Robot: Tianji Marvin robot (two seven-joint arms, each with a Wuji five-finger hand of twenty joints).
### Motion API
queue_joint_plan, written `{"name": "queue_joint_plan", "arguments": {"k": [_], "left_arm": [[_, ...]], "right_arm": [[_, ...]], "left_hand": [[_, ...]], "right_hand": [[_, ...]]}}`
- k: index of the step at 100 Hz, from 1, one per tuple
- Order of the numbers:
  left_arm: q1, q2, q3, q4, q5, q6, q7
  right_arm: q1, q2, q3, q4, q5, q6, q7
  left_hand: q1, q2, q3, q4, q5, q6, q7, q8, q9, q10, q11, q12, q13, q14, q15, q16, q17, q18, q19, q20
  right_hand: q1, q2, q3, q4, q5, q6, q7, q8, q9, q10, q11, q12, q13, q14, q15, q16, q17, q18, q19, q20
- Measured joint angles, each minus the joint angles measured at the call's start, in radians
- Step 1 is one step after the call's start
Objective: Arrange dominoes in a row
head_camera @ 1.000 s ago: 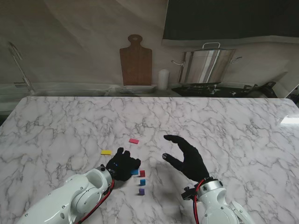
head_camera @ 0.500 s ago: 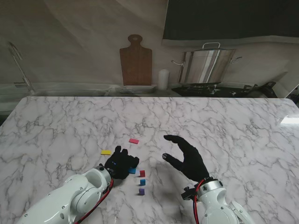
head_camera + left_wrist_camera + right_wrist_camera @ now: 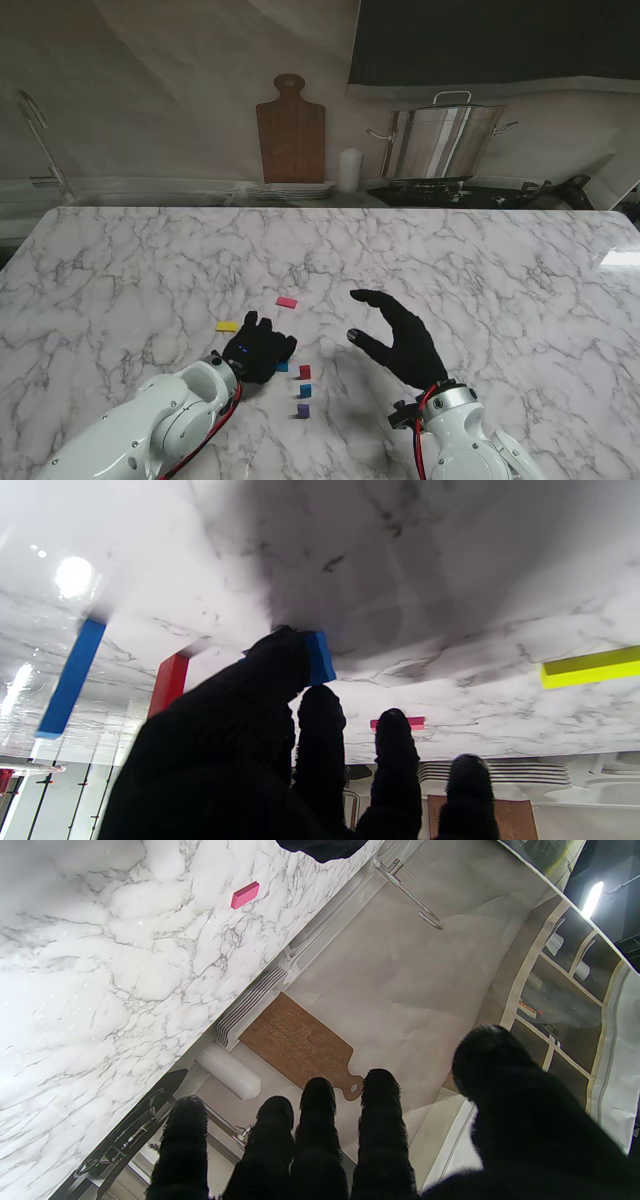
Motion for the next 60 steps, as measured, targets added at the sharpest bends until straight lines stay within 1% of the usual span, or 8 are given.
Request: {"name": "queue_joint_plan", "arguments": {"k": [11, 16, 24, 60], "left_arm": [[0.003, 0.0, -0.004, 0.0, -0.001, 0.0, 0.001], [0.005, -0.001, -0.006, 0.0, -0.001, 0.0, 0.002], [0.008, -0.001, -0.009, -0.001, -0.002, 0.0, 0.002], [0.014, -0.001, -0.017, -0.003, -0.007, -0.001, 0.003]], "right_arm": [[0.0, 0.0, 0.0, 0.0, 0.0, 0.0, 0.0], [0.0, 0.0, 0.0, 0.0, 0.0, 0.0, 0.0], [0.0, 0.0, 0.0, 0.0, 0.0, 0.0, 0.0], [0.0, 0.0, -0.001, 0.0, -0.001, 0.0, 0.001]], "left_hand": [[-0.001, 0.003, 0.0, 0.0, 0.0, -0.001, 0.021, 0.028, 0.0, 0.0, 0.008, 0.0, 0.0, 0.0, 0.0, 0.002, -0.001, 0.001, -0.004, 0.003], [-0.002, 0.004, 0.001, 0.0, 0.022, -0.005, 0.025, 0.051, 0.0, 0.0, 0.011, 0.0, 0.0, 0.0, 0.0, 0.004, -0.001, 0.001, -0.01, 0.008], [-0.002, 0.004, 0.001, 0.0, 0.022, -0.006, 0.025, 0.073, 0.0, 0.0, 0.011, 0.0, 0.0, 0.001, 0.0, 0.009, -0.001, 0.002, -0.015, 0.017], [-0.003, 0.006, 0.001, 0.0, 0.022, -0.006, 0.025, 0.076, 0.0, 0.0, 0.017, 0.0, -0.001, 0.002, 0.001, 0.01, -0.001, 0.002, -0.026, 0.022]], "right_hand": [[0.0, 0.0, 0.0, 0.0, 0.0, 0.0, 0.0, 0.0, 0.0, 0.0, 0.0, 0.0, 0.0, 0.0, 0.0, 0.0, 0.0, 0.0, 0.0, 0.0], [0.0, 0.0, 0.0, 0.0, 0.0, 0.0, 0.0, 0.0, 0.0, 0.0, 0.0, 0.0, 0.0, 0.0, 0.0, 0.0, 0.0, 0.0, 0.0, 0.0], [0.0, 0.0, 0.0, 0.0, 0.0, 0.0, 0.0, 0.0, 0.0, 0.0, 0.0, 0.0, 0.0, 0.0, 0.0, 0.0, 0.0, 0.0, 0.0, 0.0], [0.0, 0.0, 0.0, 0.0, 0.0, 0.0, 0.0, 0.0, 0.0, 0.0, 0.0, 0.0, 0.0, 0.0, 0.0, 0.0, 0.0, 0.0, 0.0, 0.0]]}}
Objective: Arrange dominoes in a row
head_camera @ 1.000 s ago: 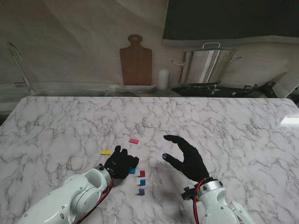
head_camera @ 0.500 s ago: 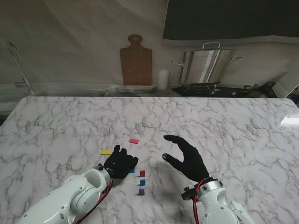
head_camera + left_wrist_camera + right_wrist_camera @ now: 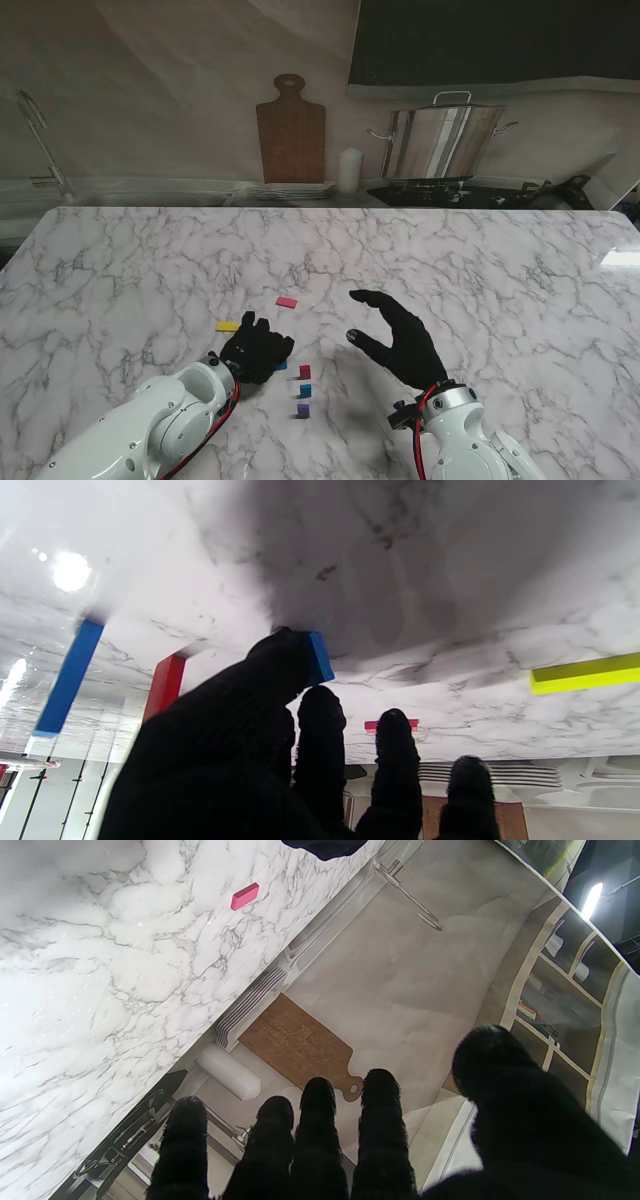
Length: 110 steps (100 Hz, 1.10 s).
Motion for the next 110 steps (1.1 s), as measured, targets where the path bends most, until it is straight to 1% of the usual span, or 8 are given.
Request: {"name": "queue_joint_plan", "arguments": {"k": [12, 19, 38, 44, 64, 87, 98, 110], "left_arm": [[0.0, 0.0, 0.0, 0.0, -0.001, -0.002, 0.0], [0.0, 0.0, 0.001, 0.0, -0.001, -0.004, 0.001], [0.002, 0.0, 0.001, 0.0, -0.002, -0.006, 0.006], [0.004, 0.0, -0.001, 0.0, -0.002, -0.007, 0.008], [0.016, 0.0, -0.012, -0.008, -0.003, -0.013, 0.009], [0.024, 0.0, -0.019, -0.014, -0.003, -0.02, 0.008], [0.026, 0.0, -0.02, -0.015, 0.006, -0.022, 0.012], [0.027, 0.0, -0.02, -0.017, 0.015, -0.025, 0.016]], "right_arm": [[0.0, 0.0, 0.0, 0.0, 0.0, 0.0, 0.0], [0.0, 0.0, -0.001, 0.0, -0.001, 0.0, 0.0], [0.0, 0.0, -0.001, 0.0, -0.001, 0.0, -0.001], [0.0, 0.0, -0.001, 0.0, -0.001, 0.0, -0.001], [0.0, 0.0, -0.001, 0.0, -0.001, 0.0, -0.001], [0.0, 0.0, -0.002, 0.0, -0.002, -0.001, -0.001], [0.0, 0.0, -0.002, 0.0, -0.002, -0.001, -0.001], [0.0, 0.0, -0.002, 0.0, -0.002, -0.001, -0.001]], "left_hand": [[0.0, 0.0, 0.0, 0.0, 0.011, -0.002, 0.0, 0.0, 0.002, 0.0, 0.003, 0.0, 0.0, 0.0, 0.0, 0.0, 0.0, 0.001, -0.001, 0.004], [0.0, 0.0, 0.001, 0.0, 0.03, -0.006, 0.0, 0.0, 0.004, 0.0, 0.004, 0.0, 0.0, 0.0, 0.0, 0.0, 0.0, 0.003, -0.001, 0.005], [0.0, 0.0, 0.001, 0.0, 0.03, -0.006, 0.0, -0.001, 0.004, 0.0, 0.004, 0.0, 0.0, 0.0, 0.002, 0.0, 0.0, 0.006, -0.002, 0.016], [0.0, 0.0, 0.001, 0.0, 0.03, -0.006, 0.0, -0.023, 0.004, 0.0, 0.003, 0.0, 0.0, 0.0, 0.002, 0.0, 0.0, 0.006, -0.011, 0.024], [0.0, 0.0, 0.001, 0.0, 0.03, -0.005, -0.004, -0.062, 0.004, 0.004, -0.043, -0.012, 0.0, 0.0, -0.001, 0.0, 0.0, 0.006, -0.024, 0.027], [0.0, 0.0, 0.001, 0.0, 0.03, 0.001, -0.018, -0.074, 0.004, 0.005, -0.084, -0.027, -0.003, 0.0, -0.006, -0.008, -0.001, 0.006, -0.036, 0.027], [0.0, 0.0, 0.008, 0.001, 0.03, 0.002, -0.018, -0.074, 0.004, 0.005, -0.085, -0.028, -0.003, 0.0, -0.006, -0.008, -0.001, 0.006, -0.037, 0.033], [0.0, 0.0, 0.048, 0.001, 0.03, 0.002, -0.006, -0.07, 0.005, 0.005, -0.068, -0.026, -0.003, 0.0, -0.001, -0.008, -0.001, 0.006, -0.04, 0.052]], "right_hand": [[0.0, 0.0, 0.0, 0.0, 0.0, 0.0, 0.0, 0.0, 0.0, 0.0, 0.0, 0.0, 0.0, 0.0, 0.0, 0.0, 0.0, 0.0, 0.0, 0.0], [0.0, 0.0, 0.0, 0.0, 0.0, 0.0, 0.0, 0.0, 0.0, 0.0, 0.0, 0.0, 0.0, 0.0, 0.0, 0.0, 0.0, 0.0, 0.0, 0.0], [0.0, 0.0, 0.0, 0.0, 0.0, 0.0, 0.0, 0.0, 0.0, 0.0, 0.0, 0.0, 0.0, 0.0, 0.0, 0.0, 0.0, 0.0, 0.0, 0.0], [0.0, 0.0, 0.0, 0.0, 0.0, 0.0, 0.0, 0.0, 0.0, 0.0, 0.0, 0.0, 0.0, 0.0, 0.0, 0.0, 0.0, 0.0, 0.0, 0.0], [0.0, 0.0, 0.0, 0.0, 0.0, 0.0, 0.0, 0.0, 0.0, 0.0, 0.0, 0.0, 0.0, 0.0, 0.0, 0.0, 0.0, 0.0, 0.0, 0.0], [0.0, 0.0, 0.0, 0.0, 0.0, 0.0, 0.0, 0.0, 0.0, 0.0, 0.0, 0.0, 0.0, 0.0, 0.0, 0.0, 0.0, 0.0, 0.0, 0.0], [0.0, 0.0, 0.0, 0.0, 0.0, 0.0, 0.0, 0.0, 0.0, 0.0, 0.0, 0.0, 0.0, 0.0, 0.0, 0.0, 0.0, 0.0, 0.0, 0.0], [0.0, 0.0, 0.0, 0.0, 0.0, 0.0, 0.0, 0.0, 0.0, 0.0, 0.0, 0.0, 0.0, 0.0, 0.0, 0.0, 0.0, 0.0, 0.0, 0.0]]}}
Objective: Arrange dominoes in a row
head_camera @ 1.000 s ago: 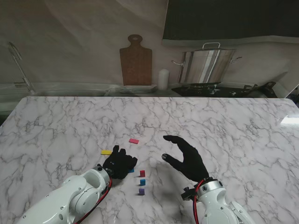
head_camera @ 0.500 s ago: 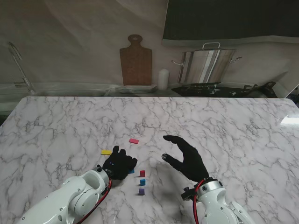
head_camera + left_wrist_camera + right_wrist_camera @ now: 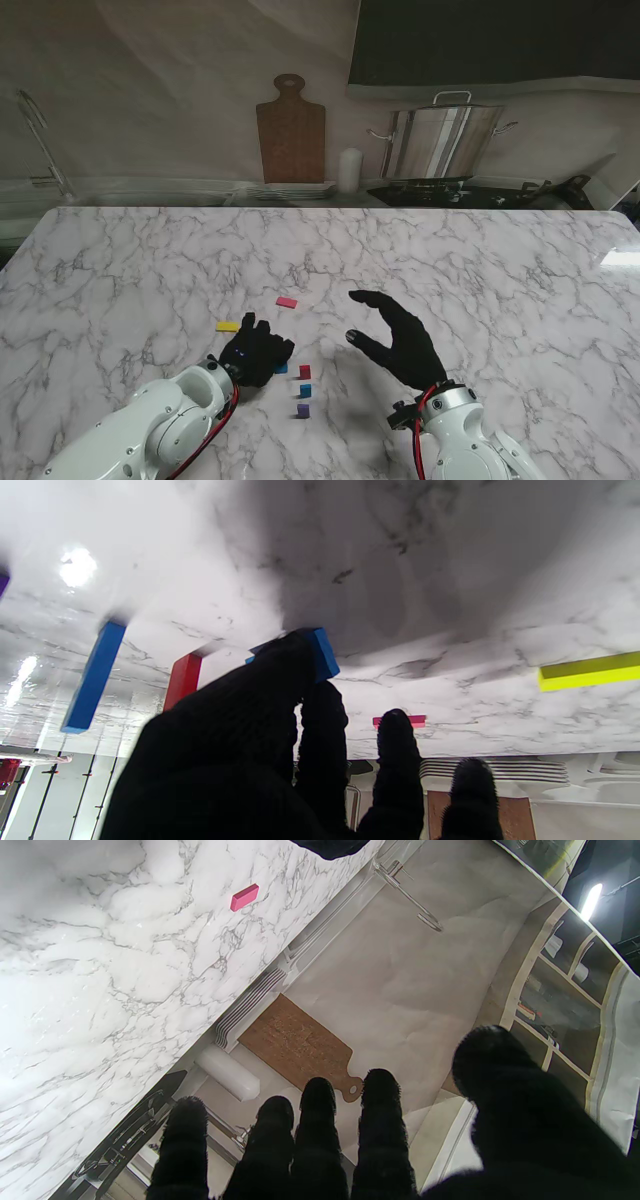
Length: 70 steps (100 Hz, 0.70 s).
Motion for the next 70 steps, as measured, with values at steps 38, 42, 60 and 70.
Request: {"name": "queue_joint_plan", "arguments": {"k": [38, 42, 60, 70], "left_arm": [[0.01, 0.001, -0.005, -0.012, 0.002, -0.005, -0.001], [0.011, 0.001, -0.006, -0.013, 0.002, -0.006, -0.001], [0.025, 0.0, -0.019, -0.029, 0.001, 0.013, -0.004], [0.029, -0.001, -0.024, -0.034, -0.001, 0.024, -0.009]], "right_arm": [[0.0, 0.0, 0.0, 0.0, 0.0, 0.0, 0.0], [0.0, 0.0, 0.0, 0.0, 0.0, 0.0, 0.0], [-0.001, 0.0, 0.0, -0.001, -0.001, 0.0, -0.001], [-0.001, 0.0, 0.001, -0.001, -0.001, 0.0, -0.001]], "left_hand": [[0.0, 0.0, 0.01, 0.0, 0.012, -0.002, 0.014, 0.037, 0.053, -0.009, 0.119, 0.008, 0.054, -0.001, 0.062, 0.034, 0.0, 0.001, 0.018, 0.024], [0.0, 0.0, 0.01, 0.0, 0.012, -0.002, 0.014, 0.037, 0.053, -0.01, 0.12, 0.008, 0.054, -0.001, 0.063, 0.034, 0.0, 0.001, 0.021, 0.024], [-0.043, 0.03, -0.036, 0.005, -0.055, 0.029, -0.161, -0.12, -0.039, 0.003, -0.127, -0.048, 0.0, -0.002, -0.048, -0.035, -0.001, 0.001, -0.026, 0.023], [-0.134, 0.113, -0.043, 0.038, -0.072, 0.06, -0.355, -0.241, -0.135, 0.01, -0.211, -0.24, -0.021, -0.002, -0.11, -0.091, -0.011, 0.001, -0.084, 0.025]], "right_hand": [[0.0, 0.0, 0.0, 0.0, 0.0, 0.0, 0.0, 0.0, 0.0, 0.0, 0.0, 0.0, 0.0, 0.0, 0.0, 0.0, 0.0, 0.0, 0.0, 0.0], [0.0, 0.0, 0.0, 0.0, 0.0, 0.0, 0.0, 0.0, 0.0, 0.0, 0.0, 0.0, 0.0, 0.0, 0.0, 0.0, 0.0, 0.0, 0.0, 0.0], [0.0, 0.0, 0.0, 0.0, 0.0, 0.0, 0.0, 0.0, 0.0, 0.0, 0.0, 0.0, 0.0, 0.0, 0.0, 0.0, 0.0, 0.0, 0.0, 0.0], [0.0, 0.0, 0.0, 0.0, 0.0, 0.0, 0.0, 0.0, 0.0, 0.0, 0.0, 0.0, 0.0, 0.0, 0.0, 0.0, 0.0, 0.0, 0.0, 0.0]]}}
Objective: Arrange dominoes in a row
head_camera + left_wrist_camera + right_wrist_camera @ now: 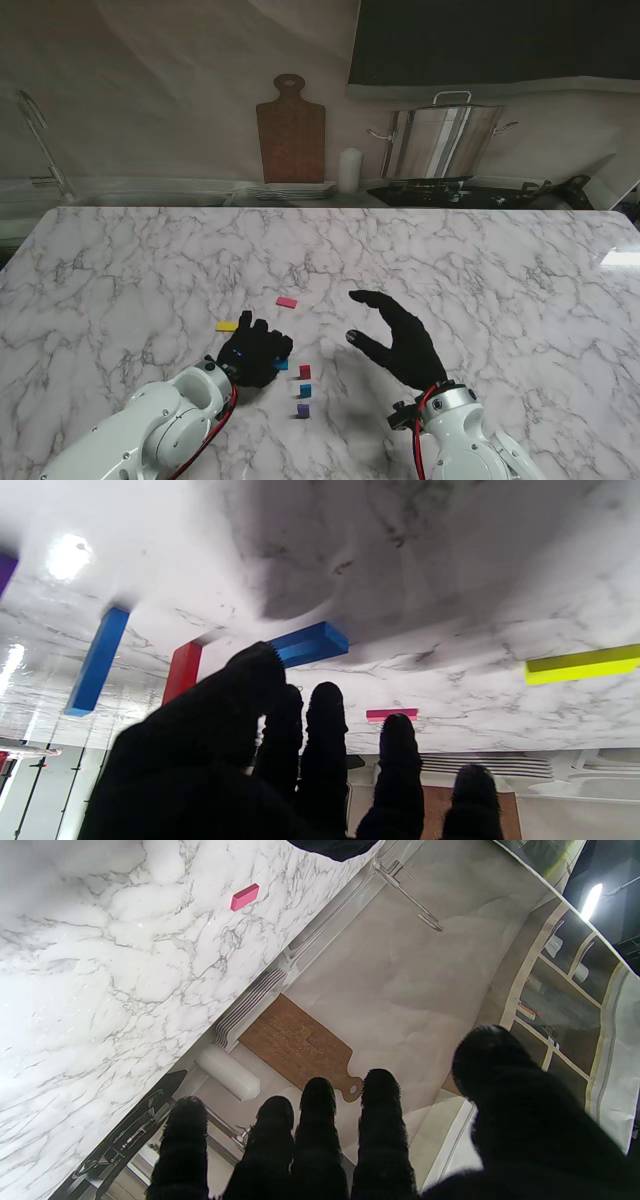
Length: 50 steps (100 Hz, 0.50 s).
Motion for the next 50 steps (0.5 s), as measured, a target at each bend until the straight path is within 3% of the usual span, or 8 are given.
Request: {"name": "queue_joint_plan", "arguments": {"k": [9, 24, 37, 50], "left_arm": [[0.001, -0.001, -0.002, 0.0, 0.0, 0.006, 0.002], [0.002, -0.001, -0.001, 0.001, 0.001, 0.026, 0.006], [0.001, -0.001, 0.003, 0.002, 0.001, 0.039, 0.001], [-0.004, -0.001, 0.016, 0.008, 0.001, 0.05, 0.0]], "right_arm": [[0.0, 0.0, 0.0, 0.0, 0.0, 0.0, 0.0], [0.0, 0.0, 0.0, 0.0, 0.001, 0.0, 0.0], [0.0, 0.0, 0.0, 0.0, 0.001, 0.0, 0.0], [0.0, 0.0, 0.0, 0.0, 0.001, 0.0, 0.0]], "left_hand": [[-0.034, 0.029, -0.03, 0.018, 0.0, 0.017, -0.131, -0.105, -0.034, 0.002, -0.071, -0.156, -0.001, 0.0, -0.049, -0.032, -0.001, 0.0, -0.031, 0.011], [-0.056, 0.05, -0.093, 0.019, 0.011, 0.029, -0.313, -0.276, -0.046, 0.013, -0.154, -0.254, -0.002, 0.001, -0.092, -0.058, -0.001, 0.0, -0.061, 0.025], [-0.058, 0.05, -0.11, 0.019, 0.08, 0.029, -0.328, -0.327, -0.046, 0.025, -0.192, -0.292, -0.002, 0.008, -0.103, -0.06, -0.001, 0.0, -0.085, 0.028], [-0.058, 0.05, -0.11, 0.019, 0.093, 0.028, -0.326, -0.336, -0.046, 0.032, -0.198, -0.299, -0.013, 0.009, -0.118, -0.061, -0.001, 0.0, -0.103, 0.03]], "right_hand": [[0.0, 0.0, 0.0, 0.0, 0.0, 0.0, 0.0, 0.0, 0.0, 0.0, 0.0, 0.0, 0.0, 0.0, 0.0, 0.0, 0.0, 0.0, 0.0, 0.0], [0.0, 0.0, 0.0, 0.0, 0.0, 0.0, 0.0, 0.0, 0.0, 0.0, 0.0, 0.0, 0.0, 0.0, 0.0, 0.0, 0.0, 0.0, 0.0, 0.0], [0.0, 0.0, 0.0, 0.0, 0.0, 0.0, 0.0, 0.0, 0.0, 0.0, 0.0, 0.0, 0.0, 0.0, 0.0, 0.0, 0.0, 0.0, 0.0, 0.0], [0.0, 0.0, 0.0, 0.0, 0.0, 0.0, 0.0, 0.0, 0.0, 0.0, 0.0, 0.0, 0.0, 0.0, 0.0, 0.0, 0.0, 0.0, 0.0, 0.0]]}}
